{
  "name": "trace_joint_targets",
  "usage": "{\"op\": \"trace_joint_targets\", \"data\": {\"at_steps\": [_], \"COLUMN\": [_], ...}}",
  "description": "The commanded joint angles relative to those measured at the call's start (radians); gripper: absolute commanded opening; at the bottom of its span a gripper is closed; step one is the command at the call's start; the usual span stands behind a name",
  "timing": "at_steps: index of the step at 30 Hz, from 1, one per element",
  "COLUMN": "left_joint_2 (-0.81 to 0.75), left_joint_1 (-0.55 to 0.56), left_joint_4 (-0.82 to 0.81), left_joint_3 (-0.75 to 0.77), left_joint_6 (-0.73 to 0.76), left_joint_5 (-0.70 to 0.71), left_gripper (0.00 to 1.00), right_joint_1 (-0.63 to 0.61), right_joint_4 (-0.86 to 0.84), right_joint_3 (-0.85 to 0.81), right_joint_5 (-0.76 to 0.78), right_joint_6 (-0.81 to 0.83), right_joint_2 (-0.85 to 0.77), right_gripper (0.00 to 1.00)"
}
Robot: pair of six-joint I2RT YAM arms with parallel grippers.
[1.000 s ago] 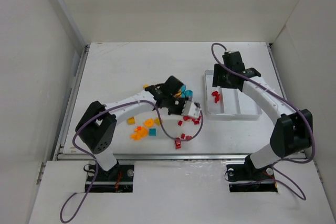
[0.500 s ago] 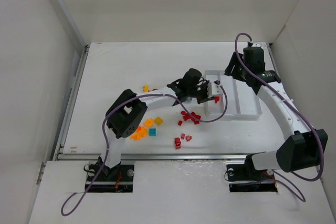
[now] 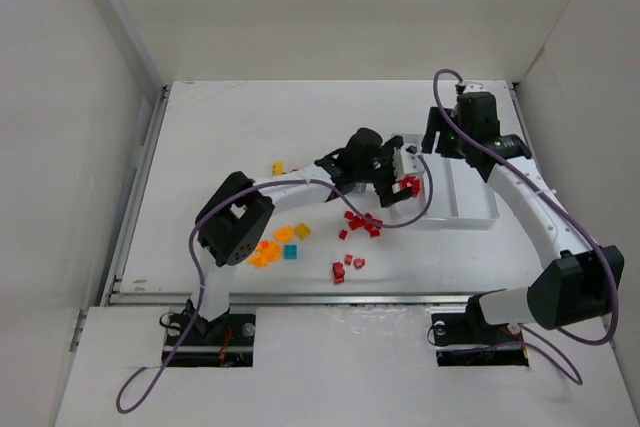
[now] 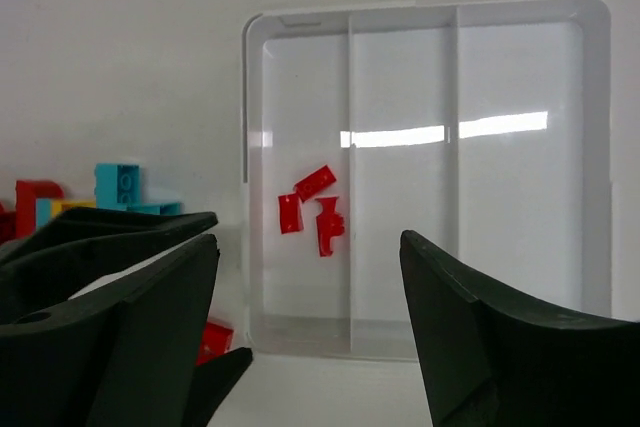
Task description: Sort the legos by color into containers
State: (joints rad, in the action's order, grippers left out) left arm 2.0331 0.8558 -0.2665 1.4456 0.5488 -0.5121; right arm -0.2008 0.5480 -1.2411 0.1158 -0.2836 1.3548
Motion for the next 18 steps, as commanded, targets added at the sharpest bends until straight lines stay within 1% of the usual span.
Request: {"op": "trace_joint_targets", "data": {"at_steps": [1, 2, 3, 4, 5, 6, 7, 8, 9, 10, 11, 12, 13, 14, 15, 17, 18], "left_joint_2": [-0.255, -0.31, -0.426, -0.541, -0.542, -0.595, -0.697, -0.744, -0.79, -0.873, -0.913, -0.95, -0.985, -1.046, -1.071, -1.132, -1.146], "left_joint_1": [-0.014, -0.023, -0.023, -0.037, -0.05, -0.05, -0.073, -0.074, -0.09, -0.09, -0.103, -0.103, -0.112, -0.112, -0.112, -0.112, -0.112], "left_joint_4": [0.046, 0.046, 0.046, 0.056, 0.056, 0.071, 0.111, 0.13, 0.148, 0.165, 0.174, 0.174, 0.174, 0.174, 0.174, 0.162, 0.162], "left_joint_3": [-0.074, -0.127, -0.246, -0.366, -0.367, -0.422, -0.521, -0.565, -0.608, -0.678, -0.71, -0.738, -0.764, -0.809, -0.827, -0.875, -0.886], "left_joint_6": [0.003, 0.014, 0.048, 0.081, 0.082, 0.097, 0.108, 0.108, 0.108, 0.108, 0.064, 0.031, -0.002, -0.03, -0.053, -0.113, -0.127], "left_joint_5": [0.038, 0.038, 0.038, 0.055, 0.073, 0.092, 0.116, 0.157, 0.178, 0.201, 0.26, 0.295, 0.329, 0.36, 0.419, 0.469, 0.509], "left_gripper": [0.98, 0.98, 0.98, 1.0, 1.0, 1.0, 1.0, 1.0, 1.0, 1.0, 1.0, 1.0, 1.0, 1.0, 1.0, 1.0, 1.0], "right_joint_1": [-0.07, -0.122, -0.153, -0.217, -0.218, -0.28, -0.313, -0.336, -0.386, -0.408, -0.431, -0.448, -0.472, -0.485, -0.485, -0.496, -0.506], "right_joint_4": [0.03, 0.052, 0.062, 0.087, 0.087, 0.107, 0.107, 0.107, 0.107, 0.107, 0.107, 0.107, 0.098, 0.098, 0.098, 0.087, 0.096], "right_joint_3": [-0.004, 0.009, 0.02, 0.031, 0.031, 0.031, 0.052, 0.052, 0.069, 0.081, 0.081, 0.091, 0.091, 0.103, 0.103, 0.103, 0.103], "right_joint_5": [-0.034, -0.034, -0.034, -0.025, -0.025, -0.013, -0.013, -0.013, -0.039, -0.048, -0.048, -0.048, -0.057, -0.057, -0.057, -0.057, -0.057], "right_joint_6": [0.079, 0.089, 0.089, 0.098, 0.098, 0.098, 0.098, 0.098, 0.098, 0.098, 0.098, 0.098, 0.098, 0.098, 0.098, 0.089, 0.08], "right_joint_2": [-0.039, -0.039, -0.048, -0.039, -0.039, -0.039, -0.023, -0.008, 0.001, 0.024, 0.038, 0.053, 0.07, 0.105, 0.124, 0.177, 0.194], "right_gripper": [0.79, 0.79, 0.79, 0.79, 0.79, 0.77, 0.75, 0.68, 0.65, 0.61, 0.55, 0.48, 0.44, 0.44, 0.44, 0.53, 0.54]}}
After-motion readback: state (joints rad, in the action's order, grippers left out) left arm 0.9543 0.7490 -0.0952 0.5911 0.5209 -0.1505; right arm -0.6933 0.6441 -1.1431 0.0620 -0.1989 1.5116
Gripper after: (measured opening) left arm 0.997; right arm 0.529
